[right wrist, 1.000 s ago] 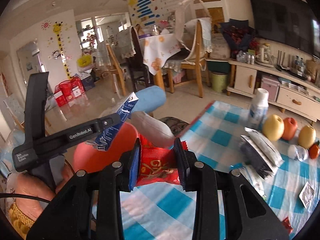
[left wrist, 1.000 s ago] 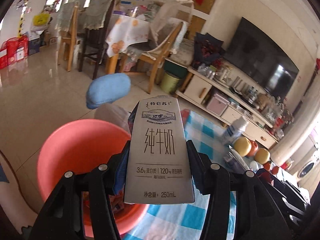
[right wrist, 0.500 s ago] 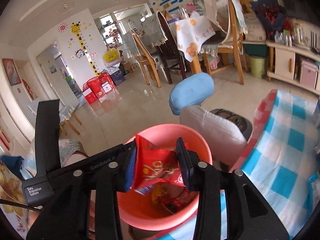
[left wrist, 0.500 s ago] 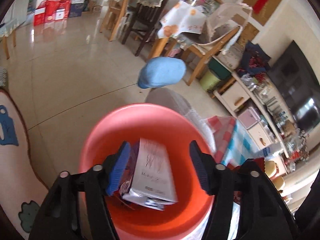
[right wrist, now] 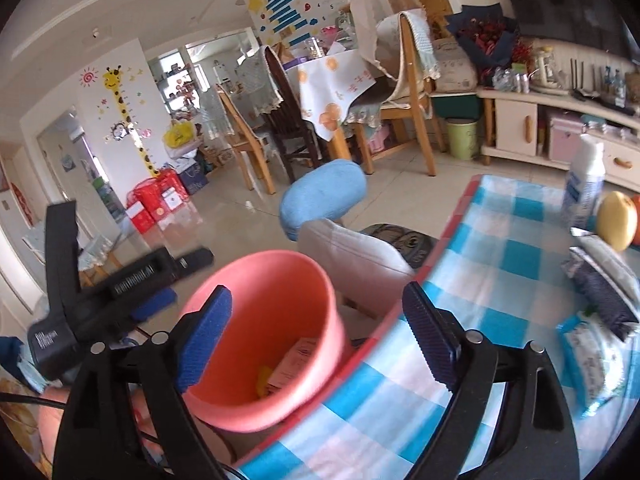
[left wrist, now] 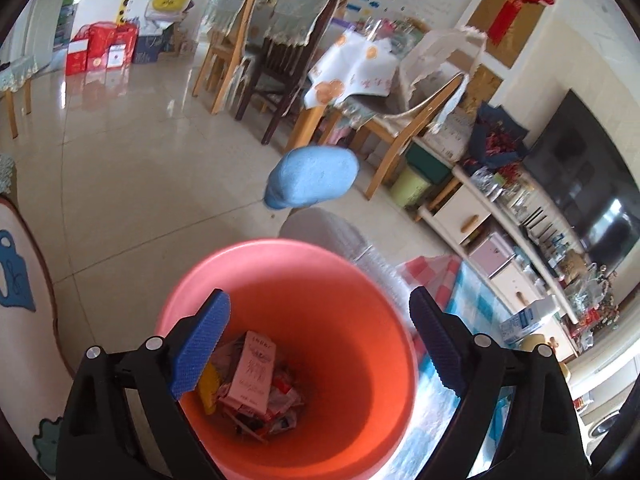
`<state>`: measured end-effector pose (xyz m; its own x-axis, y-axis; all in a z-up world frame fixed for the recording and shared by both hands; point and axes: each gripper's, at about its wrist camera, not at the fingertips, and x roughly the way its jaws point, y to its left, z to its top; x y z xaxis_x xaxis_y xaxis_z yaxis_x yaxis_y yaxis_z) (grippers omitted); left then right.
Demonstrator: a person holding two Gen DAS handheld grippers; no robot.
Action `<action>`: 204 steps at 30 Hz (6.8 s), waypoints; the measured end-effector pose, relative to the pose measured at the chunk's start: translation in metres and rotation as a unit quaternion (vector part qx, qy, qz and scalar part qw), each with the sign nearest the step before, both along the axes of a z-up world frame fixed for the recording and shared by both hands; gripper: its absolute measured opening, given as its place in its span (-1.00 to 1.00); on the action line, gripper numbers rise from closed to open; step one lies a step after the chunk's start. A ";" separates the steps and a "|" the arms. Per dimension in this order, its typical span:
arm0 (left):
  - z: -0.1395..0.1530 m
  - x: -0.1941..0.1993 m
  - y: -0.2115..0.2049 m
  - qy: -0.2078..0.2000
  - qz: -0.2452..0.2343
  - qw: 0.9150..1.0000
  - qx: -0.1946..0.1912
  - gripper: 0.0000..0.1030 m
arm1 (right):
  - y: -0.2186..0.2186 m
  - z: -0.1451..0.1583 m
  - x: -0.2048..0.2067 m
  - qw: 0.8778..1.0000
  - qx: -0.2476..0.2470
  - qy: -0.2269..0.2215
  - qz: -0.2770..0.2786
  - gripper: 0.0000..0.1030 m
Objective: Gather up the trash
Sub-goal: 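Move both open grippers back over the table toward the remaining items, then grasp the white plastic bottle lying on the table with the left gripper, then hold the white bottle in the left gripper while the right gripper grasps the silver foil tray, then carry the bottle and foil tray to the pink bucket and open both grippers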
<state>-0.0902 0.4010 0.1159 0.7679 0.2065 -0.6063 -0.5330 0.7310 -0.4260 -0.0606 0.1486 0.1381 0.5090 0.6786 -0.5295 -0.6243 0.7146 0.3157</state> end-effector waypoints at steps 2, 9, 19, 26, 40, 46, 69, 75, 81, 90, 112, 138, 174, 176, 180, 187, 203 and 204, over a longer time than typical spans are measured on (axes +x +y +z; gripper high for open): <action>0.004 0.000 -0.009 -0.022 -0.006 1.000 0.008 0.76 | -0.013 -0.002 -0.007 1.000 -0.017 -0.012 -0.007 0.73; 0.017 0.008 -0.050 -0.074 -0.037 0.993 0.080 0.86 | -0.058 -0.008 -0.026 0.997 -0.055 -0.051 -0.033 0.79; 0.016 0.030 -0.094 -0.073 -0.118 0.987 0.084 0.88 | -0.109 -0.012 -0.052 0.992 -0.079 -0.084 -0.042 0.92; 0.015 0.038 -0.121 -0.047 -0.135 0.982 0.122 0.88 | -0.138 -0.029 -0.068 0.992 -0.102 -0.049 -0.050 0.93; -0.009 0.050 -0.171 0.010 -0.242 0.962 0.123 0.88 | -0.182 -0.058 -0.080 0.987 -0.154 -0.029 -0.033 0.93; -0.016 0.054 -0.212 0.026 -0.289 0.946 0.144 0.88 | -0.214 -0.054 -0.072 0.986 -0.153 -0.015 -0.058 0.93; -0.009 0.152 -0.448 0.034 -0.544 0.801 0.247 0.88 | -0.374 -0.021 -0.045 0.978 -0.044 -0.004 -0.204 0.92; -0.027 0.197 -0.521 0.075 -0.599 0.728 0.324 0.88 | -0.398 -0.029 -0.035 0.972 -0.060 0.027 -0.225 0.92; -0.047 0.245 -0.554 0.119 -0.617 0.696 0.347 0.88 | -0.425 -0.038 -0.028 0.968 -0.026 0.072 -0.240 0.92; -0.074 0.289 -0.580 0.163 -0.628 0.672 0.358 0.88 | -0.438 -0.047 -0.023 0.965 -0.004 0.105 -0.242 0.92; -0.083 0.284 -0.578 0.158 -0.616 0.729 0.253 0.27 | -0.445 -0.055 -0.016 0.960 0.004 0.137 -0.243 0.92; -0.083 0.175 -0.521 0.130 -0.572 0.791 0.176 -0.14 | -0.413 -0.087 -0.007 0.969 -0.049 0.179 -0.162 0.92; -0.037 0.090 -0.395 0.032 -0.490 0.867 0.088 -0.20 | -0.411 -0.122 0.102 0.962 -0.144 0.096 -0.210 0.92; -0.042 0.090 -0.394 0.036 -0.492 0.866 0.083 -0.20 | -0.407 -0.125 0.105 0.961 -0.149 0.098 -0.211 0.92; -0.048 0.090 -0.394 0.043 -0.496 0.864 0.080 -0.20 | -0.401 -0.128 0.108 0.958 -0.168 0.094 -0.214 0.84; -0.044 0.087 -0.393 0.040 -0.493 0.865 0.080 -0.20 | -0.405 -0.125 0.107 0.959 -0.159 0.084 -0.217 0.64; -0.024 0.073 -0.367 0.020 -0.475 0.876 0.088 -0.20 | -0.391 -0.099 0.078 0.964 -0.144 0.045 -0.220 0.64; -0.022 0.072 -0.364 0.018 -0.473 0.877 0.087 -0.20 | -0.389 -0.097 0.075 0.963 -0.145 0.043 -0.221 0.64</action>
